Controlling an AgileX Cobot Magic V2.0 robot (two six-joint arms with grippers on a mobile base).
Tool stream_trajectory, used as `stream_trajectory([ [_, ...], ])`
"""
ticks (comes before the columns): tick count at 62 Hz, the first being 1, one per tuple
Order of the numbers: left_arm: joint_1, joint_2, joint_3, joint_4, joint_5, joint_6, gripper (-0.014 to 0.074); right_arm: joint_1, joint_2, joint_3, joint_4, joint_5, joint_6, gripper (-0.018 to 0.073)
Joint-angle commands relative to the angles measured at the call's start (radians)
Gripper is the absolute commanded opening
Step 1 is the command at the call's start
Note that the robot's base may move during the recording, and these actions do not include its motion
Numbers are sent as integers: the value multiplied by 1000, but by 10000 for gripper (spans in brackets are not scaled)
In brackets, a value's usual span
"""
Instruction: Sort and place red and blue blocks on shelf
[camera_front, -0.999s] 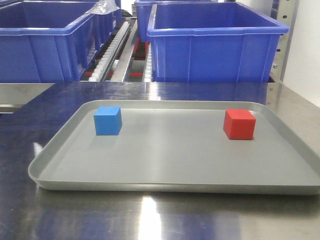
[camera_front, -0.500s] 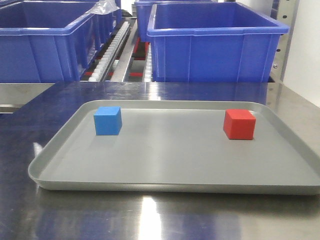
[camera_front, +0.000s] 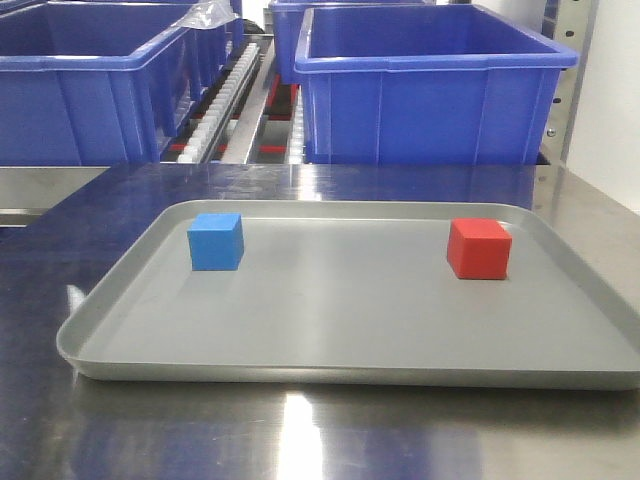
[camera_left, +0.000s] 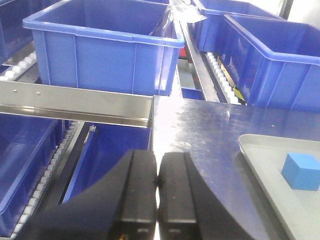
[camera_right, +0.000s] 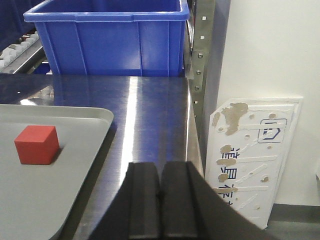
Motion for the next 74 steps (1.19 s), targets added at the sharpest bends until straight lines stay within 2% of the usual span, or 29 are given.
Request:
stream_trajectory([
  [1, 0, -13, 25, -8, -89, -3, 139, -4, -19, -25, -14, -90, -5, 53],
  [57, 0, -13, 25, -8, -89, -3, 139, -4, -11, -25, -14, -190, -5, 53],
  [74, 0, -13, 25, -8, -89, -3, 139, 1, 304, -175, 24, -219, -3, 53],
])
